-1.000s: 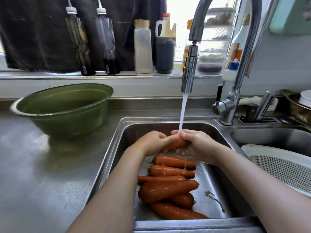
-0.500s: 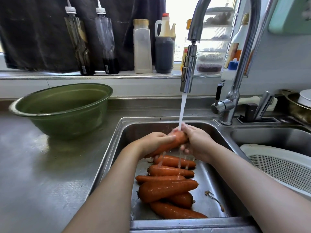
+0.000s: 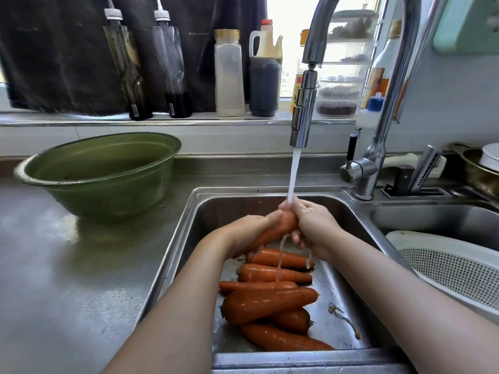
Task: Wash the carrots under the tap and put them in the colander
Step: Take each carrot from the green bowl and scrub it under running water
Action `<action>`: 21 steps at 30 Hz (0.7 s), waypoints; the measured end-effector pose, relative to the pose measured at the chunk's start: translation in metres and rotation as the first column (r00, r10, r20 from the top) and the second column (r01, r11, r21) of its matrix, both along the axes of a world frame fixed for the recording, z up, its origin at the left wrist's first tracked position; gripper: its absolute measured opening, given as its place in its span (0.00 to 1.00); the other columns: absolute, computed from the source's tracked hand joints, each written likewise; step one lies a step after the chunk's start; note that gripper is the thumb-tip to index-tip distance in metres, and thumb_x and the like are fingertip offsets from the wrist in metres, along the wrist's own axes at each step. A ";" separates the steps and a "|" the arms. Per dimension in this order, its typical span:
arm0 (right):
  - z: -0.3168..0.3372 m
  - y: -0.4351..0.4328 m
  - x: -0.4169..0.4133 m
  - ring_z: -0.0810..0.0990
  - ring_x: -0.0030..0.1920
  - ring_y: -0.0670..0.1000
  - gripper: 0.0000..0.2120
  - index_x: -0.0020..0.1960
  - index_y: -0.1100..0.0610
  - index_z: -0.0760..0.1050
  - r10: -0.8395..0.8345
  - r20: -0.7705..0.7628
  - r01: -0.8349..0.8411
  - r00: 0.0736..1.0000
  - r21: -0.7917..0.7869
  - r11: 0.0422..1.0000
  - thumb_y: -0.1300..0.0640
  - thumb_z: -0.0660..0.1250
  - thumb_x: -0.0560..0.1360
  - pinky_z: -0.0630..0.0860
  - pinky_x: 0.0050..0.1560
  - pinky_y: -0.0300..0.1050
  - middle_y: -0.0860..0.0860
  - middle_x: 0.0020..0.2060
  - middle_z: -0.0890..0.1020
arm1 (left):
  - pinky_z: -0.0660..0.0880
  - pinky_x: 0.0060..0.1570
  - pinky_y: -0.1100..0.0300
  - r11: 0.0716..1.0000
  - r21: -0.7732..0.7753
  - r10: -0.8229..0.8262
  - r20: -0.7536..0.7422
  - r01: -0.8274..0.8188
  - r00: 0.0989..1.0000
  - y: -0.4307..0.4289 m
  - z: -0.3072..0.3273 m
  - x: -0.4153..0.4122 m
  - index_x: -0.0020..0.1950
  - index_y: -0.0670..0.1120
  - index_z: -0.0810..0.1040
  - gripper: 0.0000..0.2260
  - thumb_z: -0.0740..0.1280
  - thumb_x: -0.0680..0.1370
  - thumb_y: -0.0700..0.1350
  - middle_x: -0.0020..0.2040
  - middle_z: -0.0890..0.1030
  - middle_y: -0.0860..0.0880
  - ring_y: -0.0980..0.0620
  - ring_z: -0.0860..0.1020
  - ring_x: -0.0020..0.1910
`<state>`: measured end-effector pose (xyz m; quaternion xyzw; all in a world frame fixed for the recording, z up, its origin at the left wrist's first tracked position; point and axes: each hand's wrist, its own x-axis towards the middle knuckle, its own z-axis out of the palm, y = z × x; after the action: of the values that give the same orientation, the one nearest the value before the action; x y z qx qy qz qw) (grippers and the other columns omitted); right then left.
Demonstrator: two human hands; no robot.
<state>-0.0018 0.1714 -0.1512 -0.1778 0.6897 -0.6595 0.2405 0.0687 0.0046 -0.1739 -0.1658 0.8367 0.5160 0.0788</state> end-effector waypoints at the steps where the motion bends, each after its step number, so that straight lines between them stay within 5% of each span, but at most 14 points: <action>1: 0.000 0.001 -0.001 0.73 0.21 0.49 0.18 0.52 0.55 0.81 -0.015 0.006 0.015 1.000 -0.012 1.000 0.44 0.59 0.86 0.68 0.19 0.39 0.55 0.31 0.82 | 0.76 0.39 0.54 0.999 0.028 -0.019 -0.029 0.020 0.999 0.000 0.000 0.001 0.62 0.54 0.80 0.35 0.61 0.70 0.79 0.51 0.86 0.43 0.46 0.81 0.40; 5: 0.000 0.007 -0.005 0.78 0.23 0.51 0.19 0.59 0.60 0.78 0.044 0.087 -0.040 0.995 -0.048 0.998 0.48 0.54 0.88 0.75 0.22 0.41 0.58 0.30 0.82 | 0.74 0.33 0.59 0.997 0.079 0.012 -0.118 -0.003 0.993 -0.003 0.006 0.006 0.56 0.47 0.83 0.31 0.58 0.79 0.73 0.42 0.86 0.46 0.52 0.79 0.30; 8: 0.000 0.008 -0.001 0.81 0.26 0.52 0.16 0.56 0.61 0.78 0.093 0.091 -0.086 0.992 -0.071 0.994 0.53 0.54 0.88 0.76 0.23 0.40 0.58 0.32 0.84 | 0.78 0.35 0.58 0.990 0.137 0.050 -0.085 -0.038 0.995 -0.009 0.004 0.005 0.54 0.42 0.85 0.34 0.54 0.82 0.70 0.44 0.87 0.43 0.50 0.81 0.33; 11: 0.001 0.007 -0.002 0.84 0.31 0.53 0.15 0.56 0.57 0.81 0.087 0.034 -0.085 0.996 -0.052 0.995 0.55 0.56 0.88 0.74 0.25 0.40 0.58 0.38 0.84 | 0.79 0.40 0.55 0.970 0.233 0.075 -0.039 -0.064 0.996 -0.010 0.001 0.005 0.55 0.42 0.85 0.34 0.54 0.82 0.70 0.49 0.86 0.39 0.48 0.81 0.35; 14: 0.000 0.008 -0.006 0.84 0.38 0.50 0.10 0.61 0.49 0.81 0.133 -0.026 -0.133 0.991 -0.025 0.991 0.52 0.62 0.85 0.75 0.33 0.40 0.53 0.42 0.86 | 0.76 0.33 0.59 0.957 0.283 0.067 0.021 -0.070 0.998 -0.005 0.002 0.007 0.52 0.41 0.83 0.36 0.55 0.80 0.73 0.42 0.82 0.41 0.50 0.76 0.29; 21: -0.001 0.008 -0.005 0.85 0.42 0.47 0.11 0.60 0.51 0.80 0.112 -0.079 -0.113 0.991 -0.010 0.993 0.46 0.65 0.83 0.78 0.46 0.43 0.52 0.47 0.87 | 0.72 0.30 0.61 0.929 0.361 -0.052 -0.082 0.078 0.995 0.002 0.006 0.006 0.64 0.46 0.80 0.27 0.64 0.80 0.67 0.48 0.81 0.43 0.53 0.75 0.31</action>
<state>-0.0064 0.1795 -0.1523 -0.2439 0.6826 -0.6423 0.2491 0.0744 0.0068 -0.1679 -0.1020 0.7339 0.6648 0.0952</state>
